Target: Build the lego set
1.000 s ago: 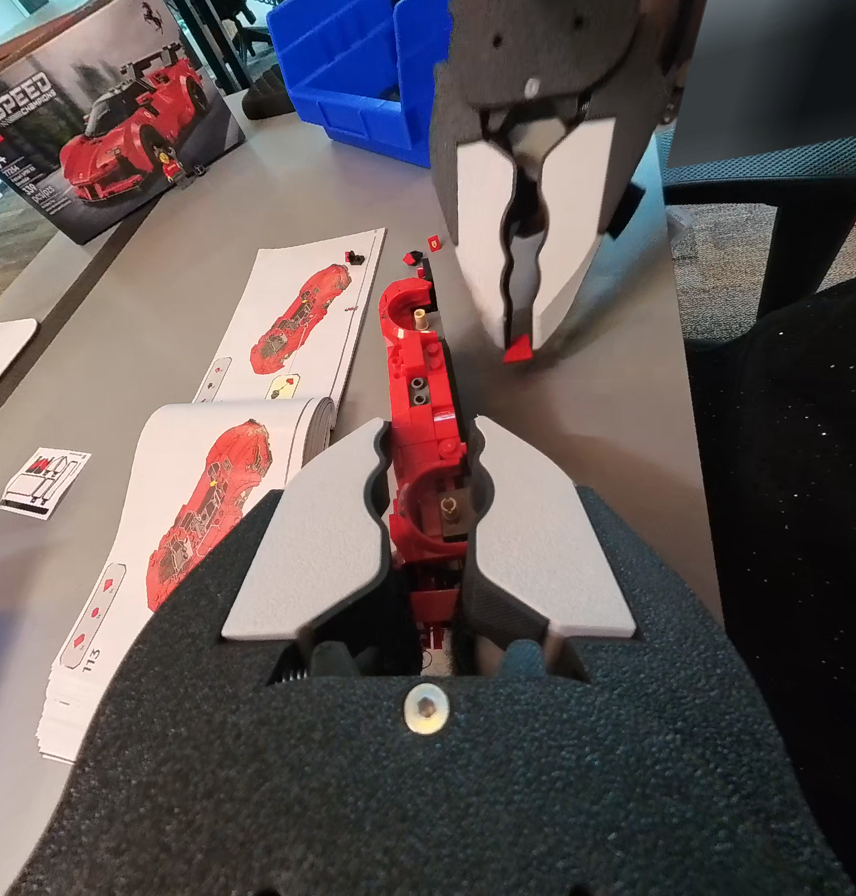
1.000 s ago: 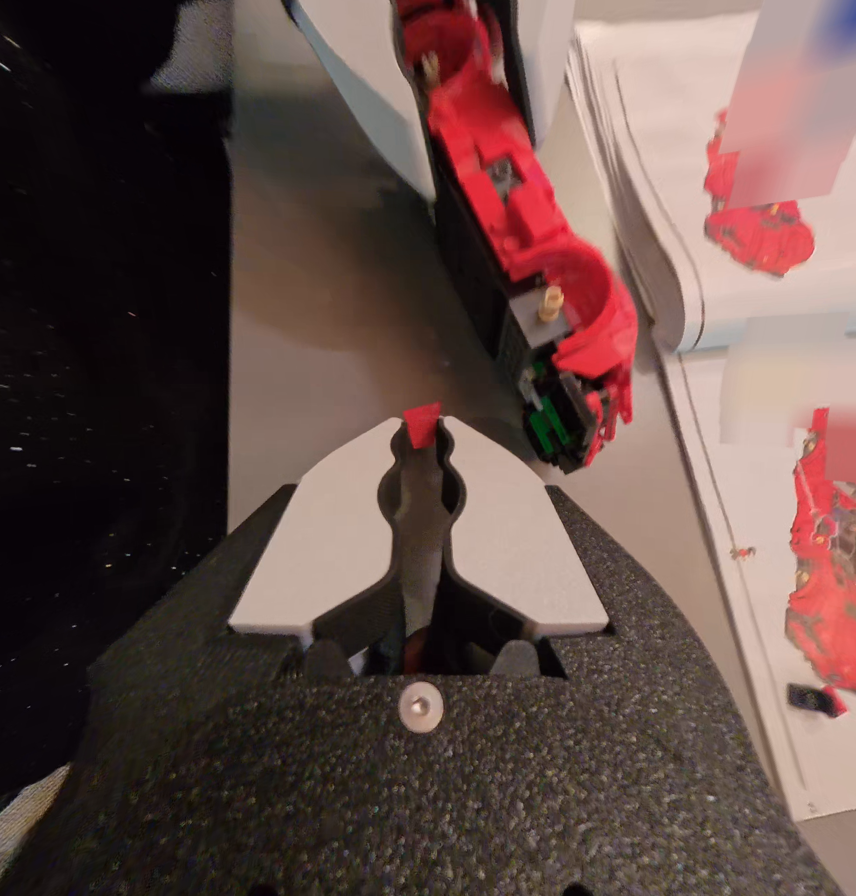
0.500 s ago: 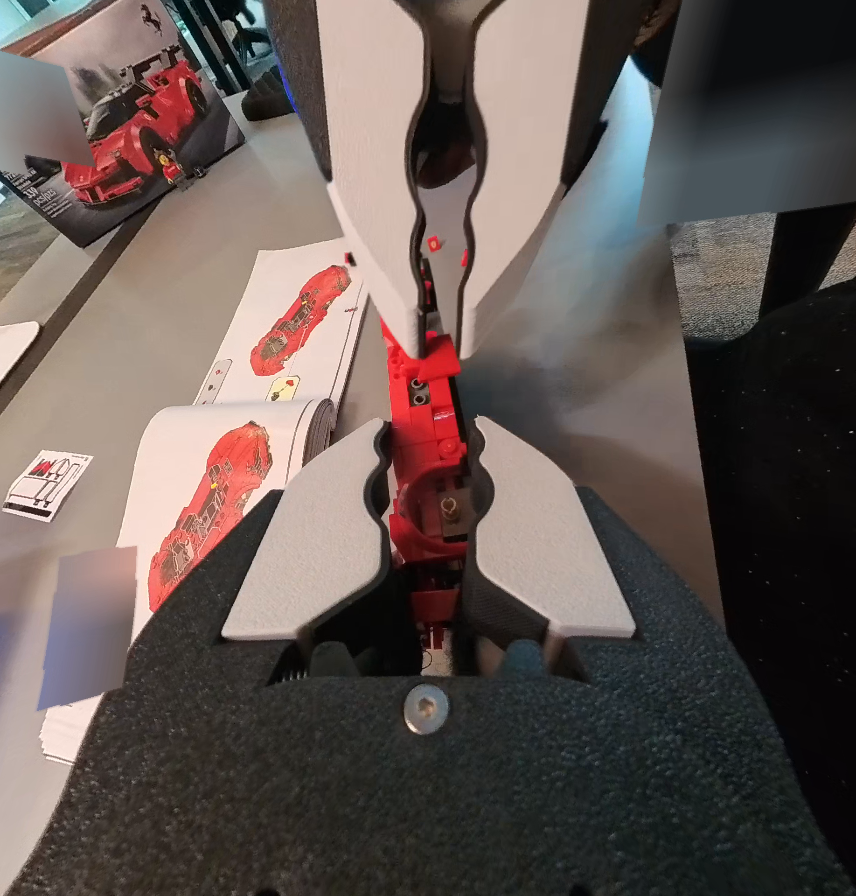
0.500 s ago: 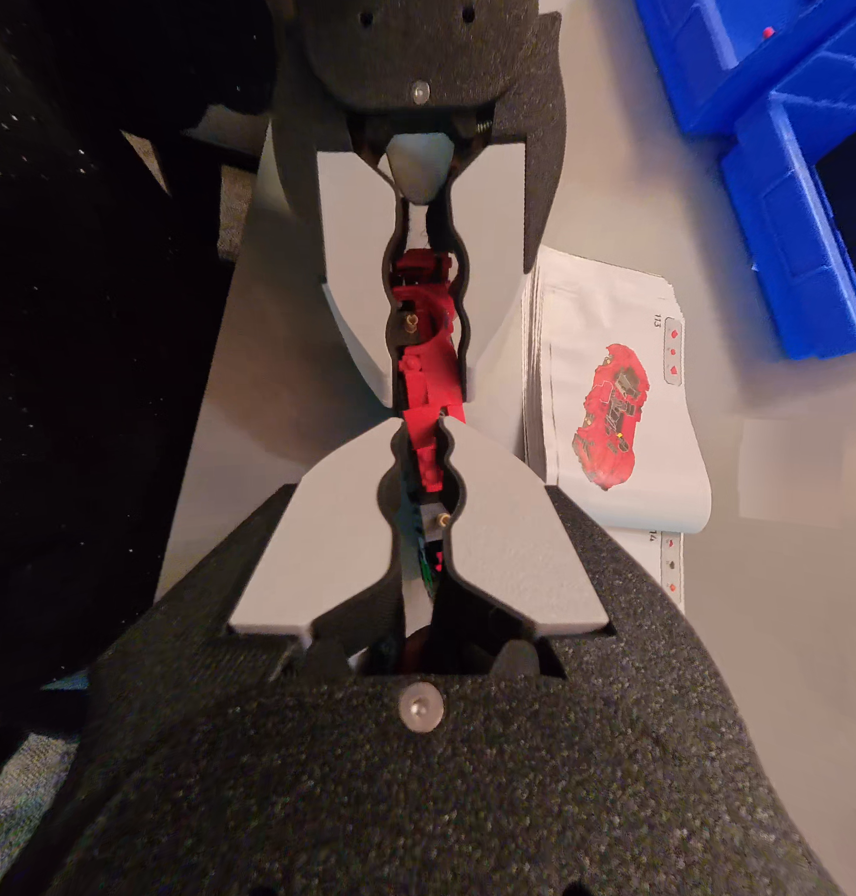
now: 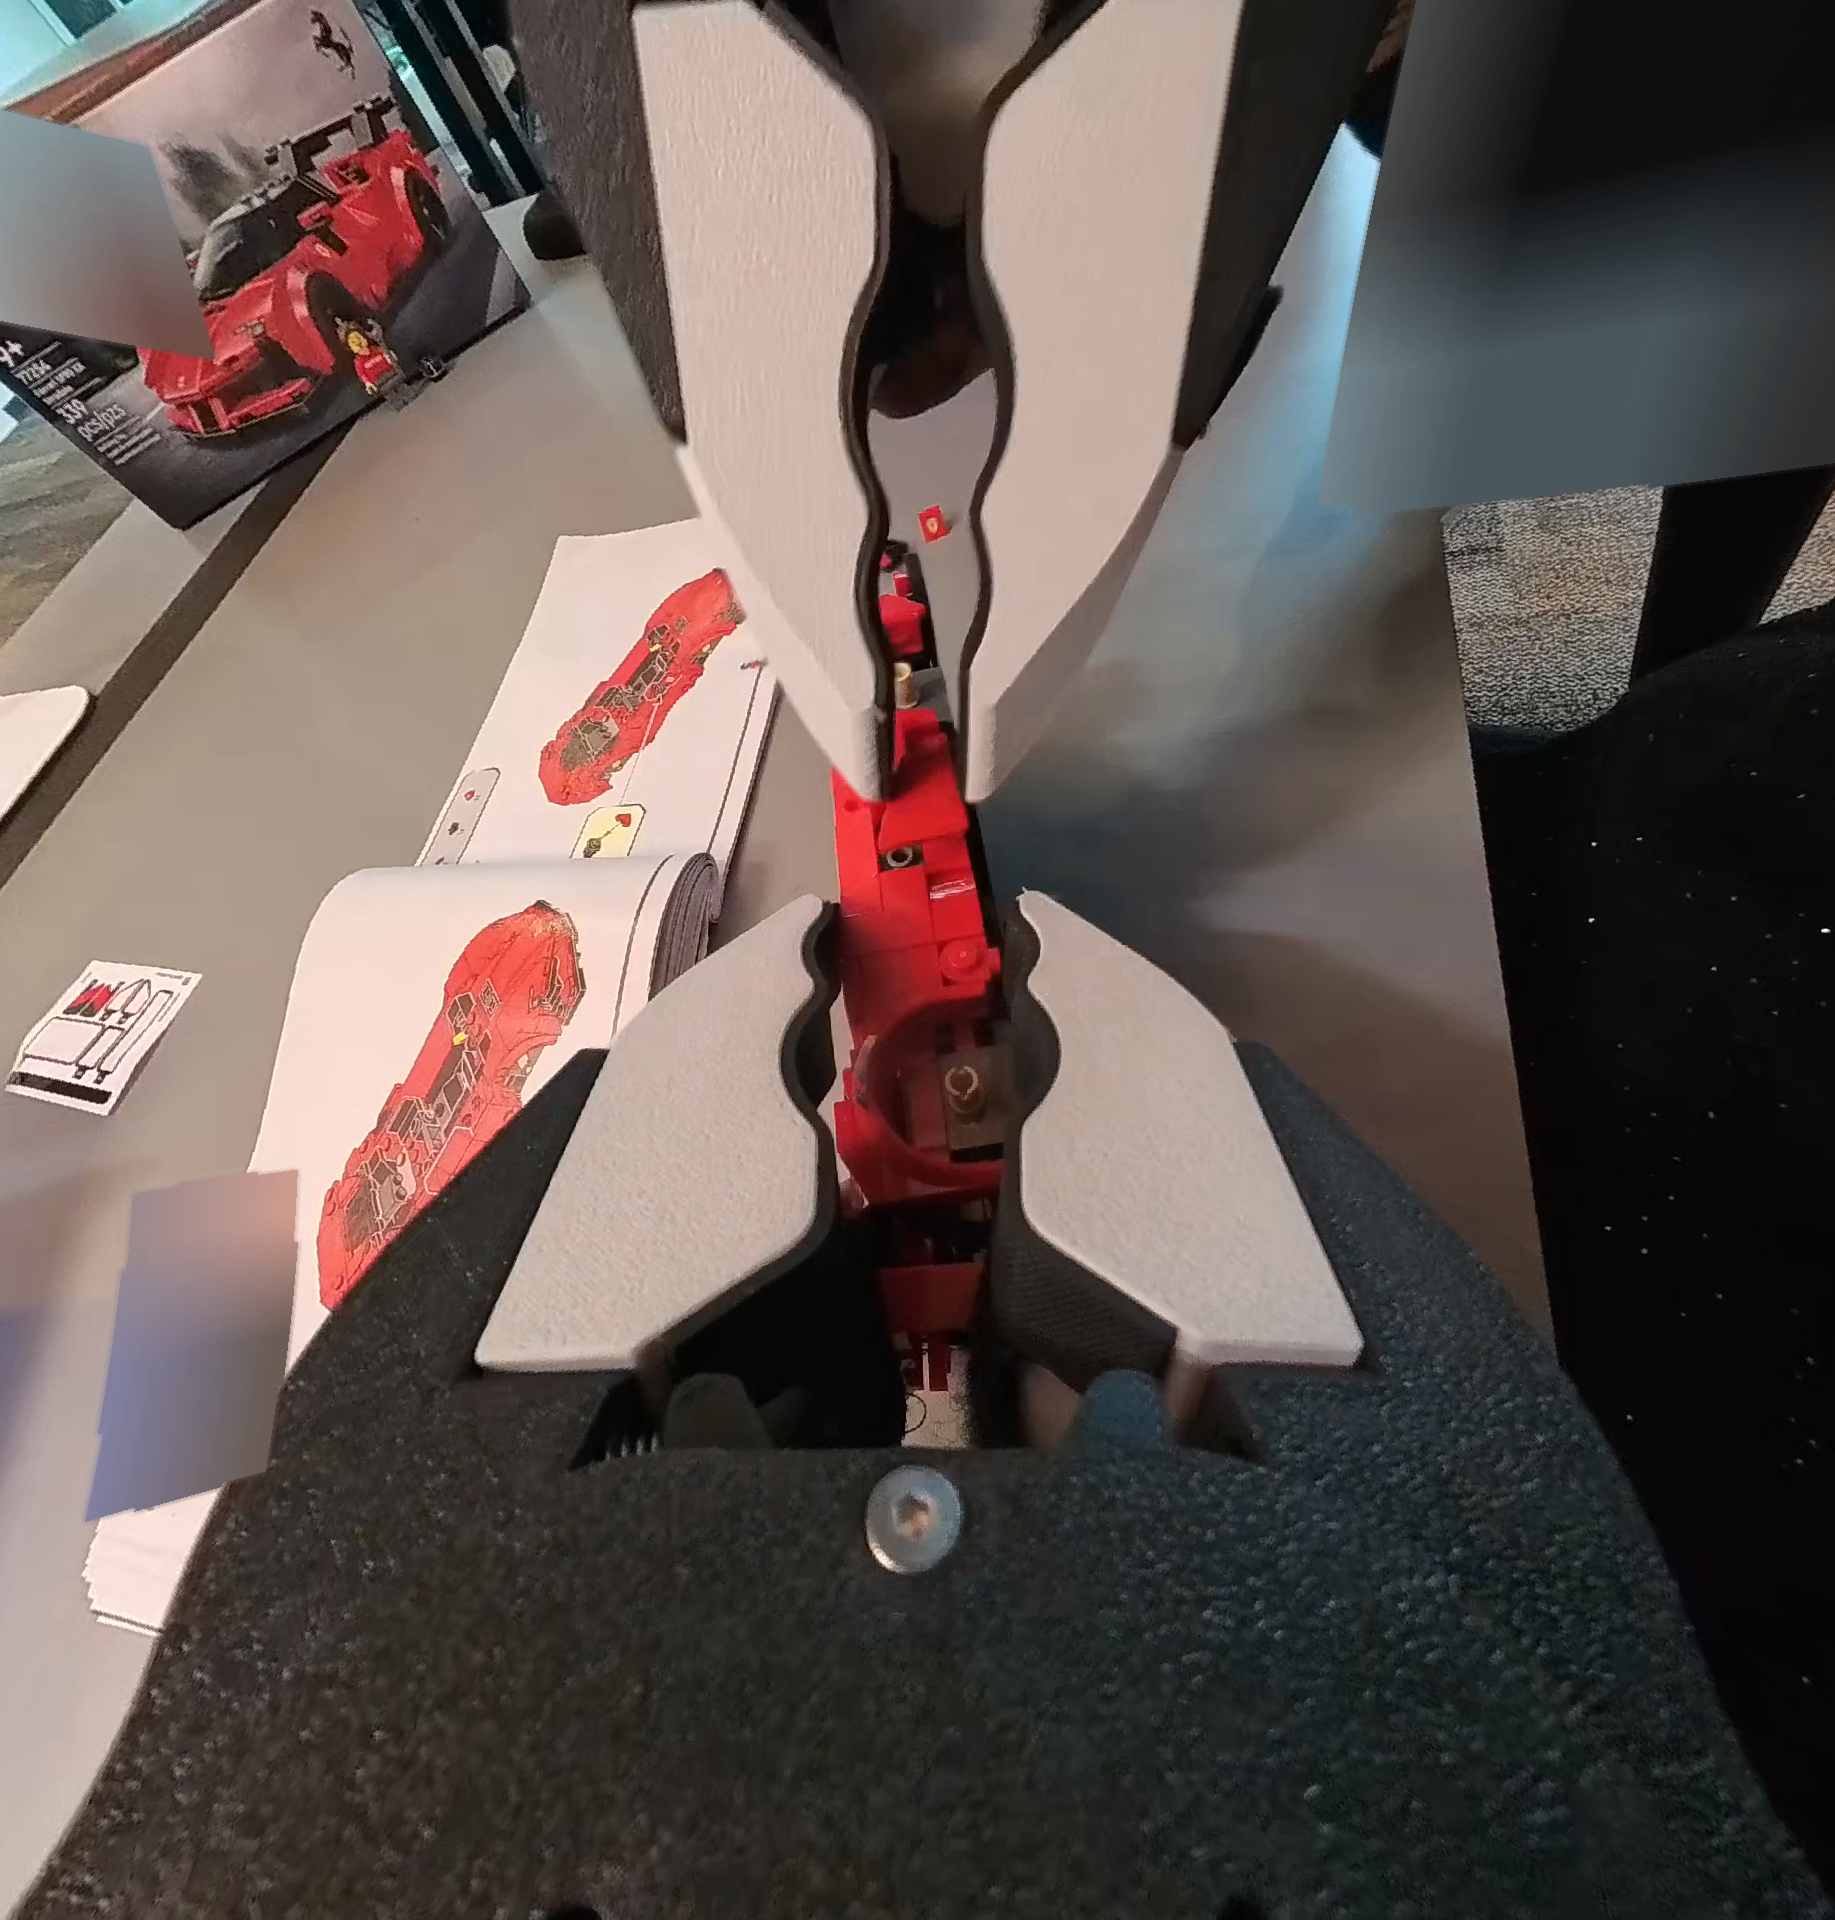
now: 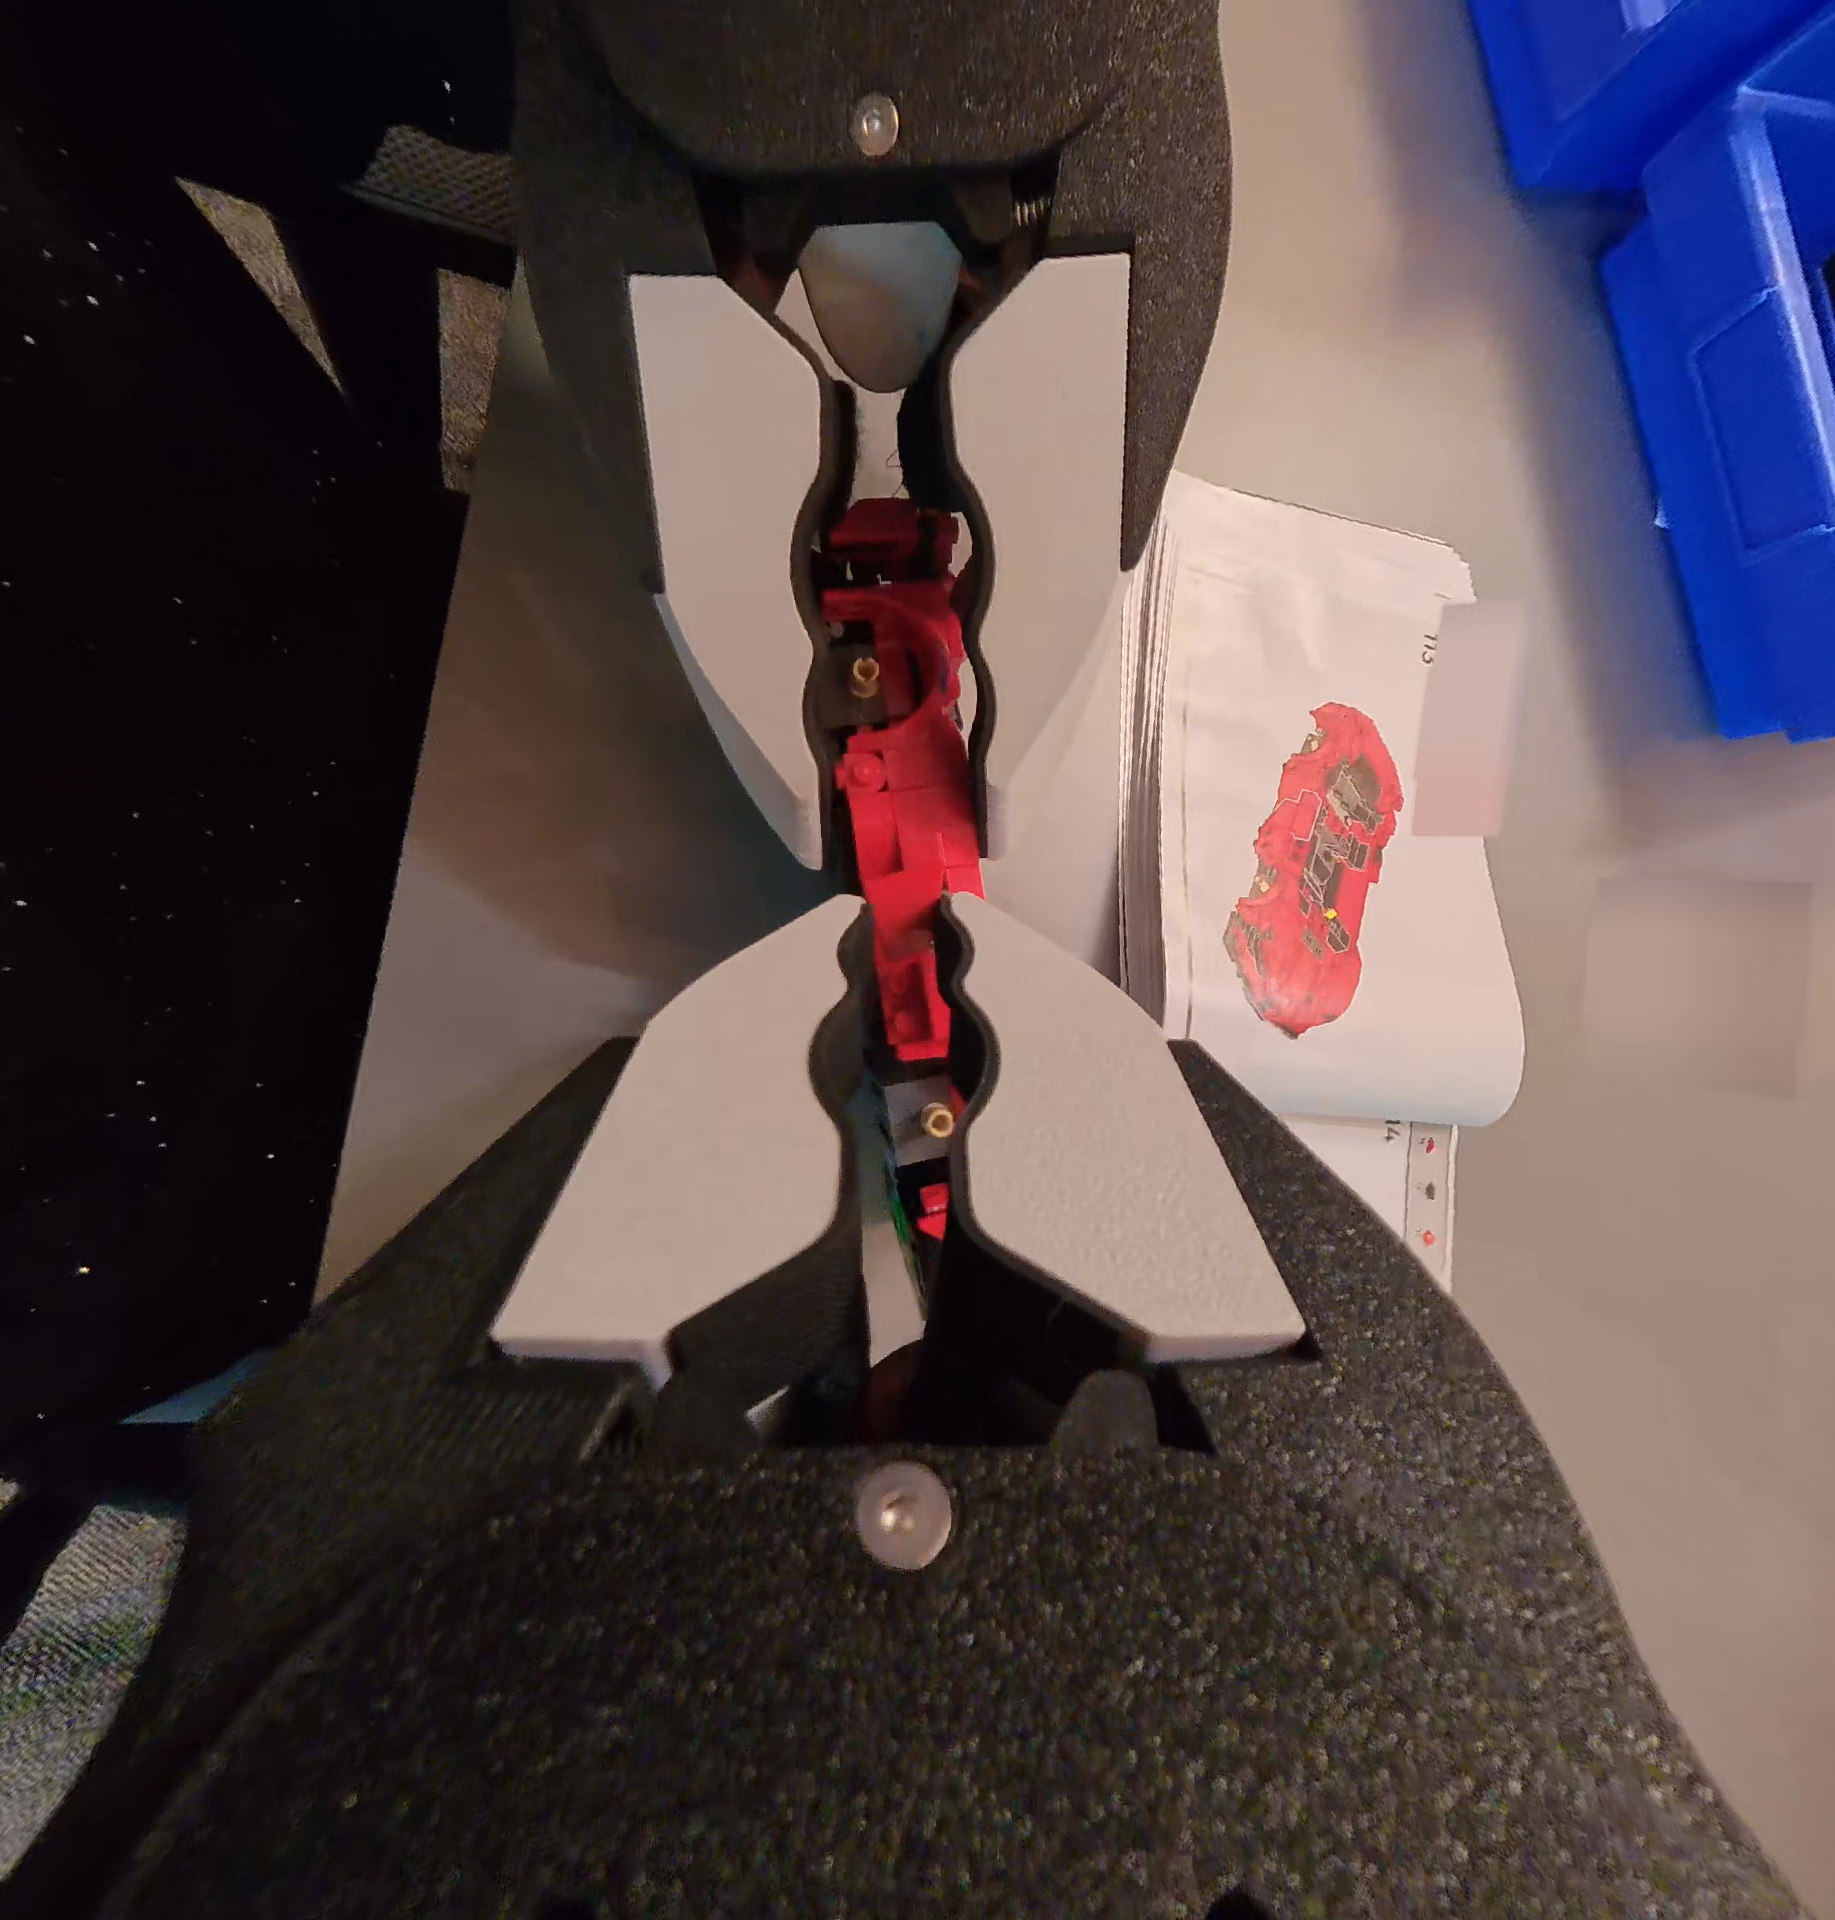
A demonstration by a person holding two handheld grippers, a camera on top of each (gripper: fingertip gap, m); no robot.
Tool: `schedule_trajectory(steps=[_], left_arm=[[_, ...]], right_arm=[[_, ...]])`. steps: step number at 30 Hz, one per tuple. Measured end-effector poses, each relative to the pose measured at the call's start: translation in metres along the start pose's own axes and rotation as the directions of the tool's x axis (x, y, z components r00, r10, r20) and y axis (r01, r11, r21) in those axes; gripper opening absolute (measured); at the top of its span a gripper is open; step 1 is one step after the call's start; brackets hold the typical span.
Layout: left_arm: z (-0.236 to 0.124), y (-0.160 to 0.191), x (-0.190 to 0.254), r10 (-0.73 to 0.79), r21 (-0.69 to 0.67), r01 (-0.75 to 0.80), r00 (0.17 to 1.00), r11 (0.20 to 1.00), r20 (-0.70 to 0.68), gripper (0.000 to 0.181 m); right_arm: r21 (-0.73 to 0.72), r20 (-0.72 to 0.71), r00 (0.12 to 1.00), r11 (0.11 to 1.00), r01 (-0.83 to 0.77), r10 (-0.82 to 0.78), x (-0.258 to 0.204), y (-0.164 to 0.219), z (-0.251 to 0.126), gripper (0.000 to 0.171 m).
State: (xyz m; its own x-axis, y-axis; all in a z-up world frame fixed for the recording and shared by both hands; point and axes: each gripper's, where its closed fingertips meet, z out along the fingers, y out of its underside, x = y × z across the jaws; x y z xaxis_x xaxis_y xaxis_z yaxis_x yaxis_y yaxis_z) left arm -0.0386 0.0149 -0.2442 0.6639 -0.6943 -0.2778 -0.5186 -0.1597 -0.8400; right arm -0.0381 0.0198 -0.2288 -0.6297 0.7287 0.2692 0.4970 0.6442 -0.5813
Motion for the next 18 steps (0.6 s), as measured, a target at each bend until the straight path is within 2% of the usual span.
schedule_trajectory(steps=[4,8,13,15,18], left_arm=[[0.0,0.0,0.0,-0.004,-0.004,0.004,1.0,1.0,0.004,0.03],[0.001,-0.002,0.0,-0.012,-0.005,0.013,1.0,1.0,0.012,0.03],[0.008,-0.003,-0.007,-0.046,-0.02,0.047,0.998,0.999,0.051,0.03],[0.011,-0.004,-0.008,-0.067,-0.031,0.07,0.994,0.997,0.092,0.03],[0.013,-0.005,-0.008,-0.079,-0.05,0.088,0.984,0.995,0.158,0.03]], right_arm=[[0.064,-0.042,0.994,0.993,-0.102,0.105,0.0,0.001,-0.009,0.011],[0.191,-0.098,0.944,0.937,-0.292,0.314,-0.003,0.004,-0.014,0.011],[0.359,-0.193,0.764,0.769,-0.528,0.615,0.004,0.003,-0.012,0.011],[0.407,-0.223,0.696,0.714,-0.57,0.683,0.004,0.002,-0.011,0.011],[0.451,-0.309,0.612,0.679,-0.58,0.728,0.009,0.008,-0.017,0.011]])
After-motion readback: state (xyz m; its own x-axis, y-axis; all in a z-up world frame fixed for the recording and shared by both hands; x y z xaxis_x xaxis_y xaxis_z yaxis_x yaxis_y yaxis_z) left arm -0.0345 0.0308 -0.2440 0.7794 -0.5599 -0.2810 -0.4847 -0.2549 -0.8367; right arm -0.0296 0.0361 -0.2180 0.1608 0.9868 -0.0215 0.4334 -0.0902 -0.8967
